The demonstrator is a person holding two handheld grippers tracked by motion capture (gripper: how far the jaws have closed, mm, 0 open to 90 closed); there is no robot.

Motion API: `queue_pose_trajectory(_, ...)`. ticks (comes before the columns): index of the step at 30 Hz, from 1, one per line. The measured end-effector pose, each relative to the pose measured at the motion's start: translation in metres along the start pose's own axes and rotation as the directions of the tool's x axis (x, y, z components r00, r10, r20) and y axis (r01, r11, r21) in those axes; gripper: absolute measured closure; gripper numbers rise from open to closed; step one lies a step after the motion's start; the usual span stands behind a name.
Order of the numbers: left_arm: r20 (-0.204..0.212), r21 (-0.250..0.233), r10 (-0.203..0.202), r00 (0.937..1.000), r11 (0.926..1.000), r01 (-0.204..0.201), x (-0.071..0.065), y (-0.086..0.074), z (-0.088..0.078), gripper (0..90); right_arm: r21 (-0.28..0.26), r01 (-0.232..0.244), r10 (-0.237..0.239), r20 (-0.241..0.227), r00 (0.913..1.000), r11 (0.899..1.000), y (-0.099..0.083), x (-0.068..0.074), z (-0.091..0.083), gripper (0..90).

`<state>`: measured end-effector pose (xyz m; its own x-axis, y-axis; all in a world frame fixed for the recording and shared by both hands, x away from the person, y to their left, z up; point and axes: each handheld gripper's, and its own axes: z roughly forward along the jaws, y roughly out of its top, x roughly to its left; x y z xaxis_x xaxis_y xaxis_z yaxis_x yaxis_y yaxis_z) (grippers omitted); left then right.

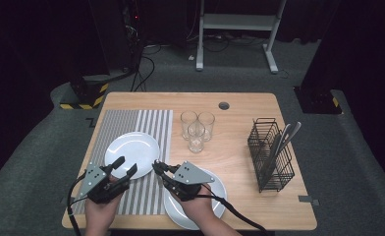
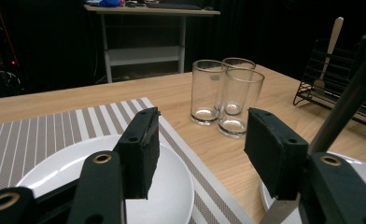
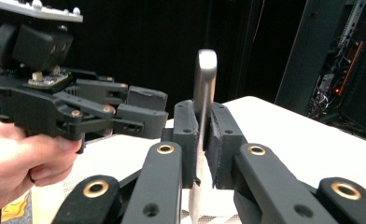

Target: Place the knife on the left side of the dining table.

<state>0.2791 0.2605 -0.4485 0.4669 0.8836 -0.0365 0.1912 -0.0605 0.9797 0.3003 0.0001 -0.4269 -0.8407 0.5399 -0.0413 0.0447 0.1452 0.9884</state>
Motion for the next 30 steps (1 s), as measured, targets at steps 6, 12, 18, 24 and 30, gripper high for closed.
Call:
queue_pose_trajectory(6, 0.004, -0.01, 0.006, 1.0, 0.9999, -0.006, 0.006, 0.015, 0.01, 45.2, 0.003, -0.006, 0.006, 0.003, 1.0, 1.0, 0.0, -0.002, 0.0, 82.9)
queue_pose_trajectory(12, 0.001, -0.053, -0.027, 0.9996, 0.9982, 0.027, 0.011, 0.025, 0.023, 46.0, 0.003, -0.005, 0.005, 0.006, 1.0, 1.0, 0.001, 0.0, 0.001, 83.0)
queue_pose_trajectory(18, 0.016, -0.053, -0.025, 0.9996, 0.9982, 0.026, 0.011, 0.029, 0.021, 45.8, 0.006, 0.0, 0.0, 0.01, 0.9999, 1.0, 0.001, 0.001, 0.001, 82.9)
queue_pose_trajectory(24, 0.049, -0.073, -0.027, 0.9984, 0.9969, 0.031, 0.007, 0.033, 0.008, 45.7, 0.006, 0.002, -0.002, 0.013, 0.9999, 1.0, 0.002, 0.003, 0.003, 82.9)
queue_pose_trajectory(30, 0.09, -0.101, -0.013, 0.9958, 0.9947, 0.022, -0.002, 0.038, -0.002, 45.7, 0.012, 0.002, -0.002, 0.01, 0.9999, 1.0, 0.003, 0.003, 0.006, 82.9)
